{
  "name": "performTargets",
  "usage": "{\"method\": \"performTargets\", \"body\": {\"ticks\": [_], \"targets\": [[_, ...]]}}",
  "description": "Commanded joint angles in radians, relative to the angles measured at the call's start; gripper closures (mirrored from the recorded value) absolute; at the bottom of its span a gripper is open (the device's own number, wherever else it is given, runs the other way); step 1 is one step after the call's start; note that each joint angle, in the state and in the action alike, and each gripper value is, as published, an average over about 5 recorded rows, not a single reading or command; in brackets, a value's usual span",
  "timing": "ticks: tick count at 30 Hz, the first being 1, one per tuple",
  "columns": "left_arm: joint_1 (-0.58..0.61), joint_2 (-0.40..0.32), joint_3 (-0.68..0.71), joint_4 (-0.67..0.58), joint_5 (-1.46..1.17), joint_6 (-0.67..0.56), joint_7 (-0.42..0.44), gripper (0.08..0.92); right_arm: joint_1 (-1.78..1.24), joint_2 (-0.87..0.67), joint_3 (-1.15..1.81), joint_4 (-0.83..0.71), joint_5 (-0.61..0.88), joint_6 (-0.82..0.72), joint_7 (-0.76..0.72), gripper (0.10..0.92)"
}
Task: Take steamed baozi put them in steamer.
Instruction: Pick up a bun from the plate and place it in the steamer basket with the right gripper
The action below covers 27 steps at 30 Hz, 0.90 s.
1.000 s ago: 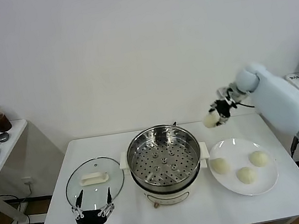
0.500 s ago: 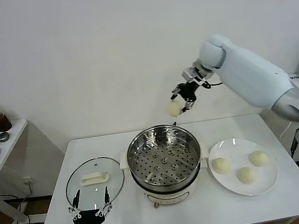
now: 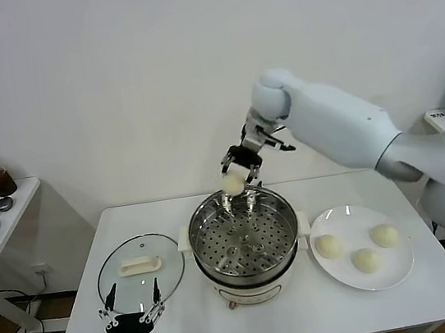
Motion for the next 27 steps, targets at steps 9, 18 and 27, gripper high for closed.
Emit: {"method": "performTargets", "body": {"ticks": [9,18,27], "targets": [[-0.001,0.001,-0.004,0.004,-0.012,0.007,0.003,0.177,-0.074,0.074,-0.009,-0.041,-0.301,0.195,0.098,0.438],[-0.001,0.002,-0.003,0.01,-0.016,0.012,0.007,0.177,-0.109,0.086,-0.003,-0.079,-0.278,0.201,0.11,0.436],[-0.006,0.0,-0.002,0.015,-0.023,0.02,0.011,0.177,-0.124,0.079,-0.01,-0.082,-0.247,0.183,0.097,0.431]]}}
